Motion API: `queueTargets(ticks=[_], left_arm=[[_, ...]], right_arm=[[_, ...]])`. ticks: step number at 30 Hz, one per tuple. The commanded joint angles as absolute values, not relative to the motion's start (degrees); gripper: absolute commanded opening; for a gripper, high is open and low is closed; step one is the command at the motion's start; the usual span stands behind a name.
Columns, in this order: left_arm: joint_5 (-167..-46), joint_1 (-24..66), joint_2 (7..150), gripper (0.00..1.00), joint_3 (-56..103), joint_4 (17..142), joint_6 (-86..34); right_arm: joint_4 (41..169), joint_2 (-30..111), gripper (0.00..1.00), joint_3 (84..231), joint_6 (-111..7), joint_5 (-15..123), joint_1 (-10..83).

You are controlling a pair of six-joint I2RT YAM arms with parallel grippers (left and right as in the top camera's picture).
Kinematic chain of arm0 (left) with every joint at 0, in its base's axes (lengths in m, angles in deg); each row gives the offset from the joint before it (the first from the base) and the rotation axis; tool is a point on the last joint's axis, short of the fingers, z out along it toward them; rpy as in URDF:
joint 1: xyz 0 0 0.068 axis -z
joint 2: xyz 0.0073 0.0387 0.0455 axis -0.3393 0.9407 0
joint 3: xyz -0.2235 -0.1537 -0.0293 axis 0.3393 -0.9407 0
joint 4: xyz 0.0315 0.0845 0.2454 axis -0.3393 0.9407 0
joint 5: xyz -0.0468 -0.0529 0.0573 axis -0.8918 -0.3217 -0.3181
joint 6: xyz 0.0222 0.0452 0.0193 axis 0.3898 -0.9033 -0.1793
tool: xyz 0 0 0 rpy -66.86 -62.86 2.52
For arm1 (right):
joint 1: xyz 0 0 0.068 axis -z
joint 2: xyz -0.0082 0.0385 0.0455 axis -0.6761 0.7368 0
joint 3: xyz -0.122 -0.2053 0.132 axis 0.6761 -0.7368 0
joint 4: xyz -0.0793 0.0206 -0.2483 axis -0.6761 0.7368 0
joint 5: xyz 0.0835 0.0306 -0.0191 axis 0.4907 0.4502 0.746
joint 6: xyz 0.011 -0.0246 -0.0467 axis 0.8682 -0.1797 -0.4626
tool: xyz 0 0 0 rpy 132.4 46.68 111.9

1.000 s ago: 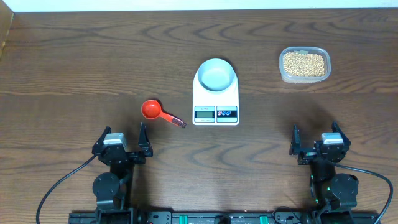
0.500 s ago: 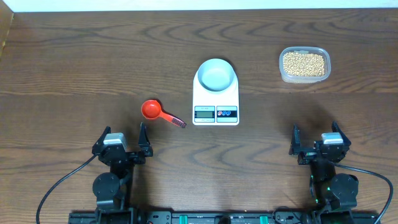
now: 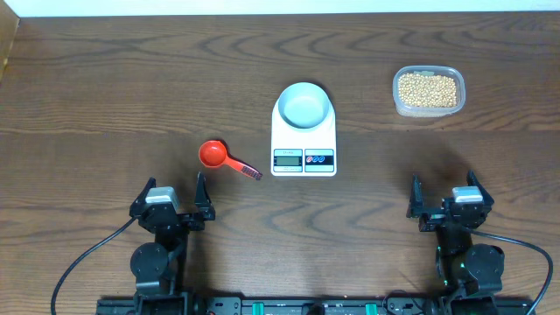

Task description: Scoop item into bowl and weigh 50g on scale

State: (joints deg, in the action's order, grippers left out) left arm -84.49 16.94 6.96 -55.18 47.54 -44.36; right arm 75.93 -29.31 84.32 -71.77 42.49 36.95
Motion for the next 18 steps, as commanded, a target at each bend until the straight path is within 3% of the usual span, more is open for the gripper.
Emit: queueTargets(ticks=[1, 18], left_arm=[[-83.99, 17.03, 6.67, 0.98, -56.27, 49.39, -43.86], [-82.57, 17.03, 6.67, 0.98, -56.27, 49.39, -43.88]], right_arm=[[76.06, -29.65, 0.99, 84.23, -72.36, 41.66, 36.54], [76.03, -29.65, 0.99, 84.23, -72.34, 41.66, 36.54]])
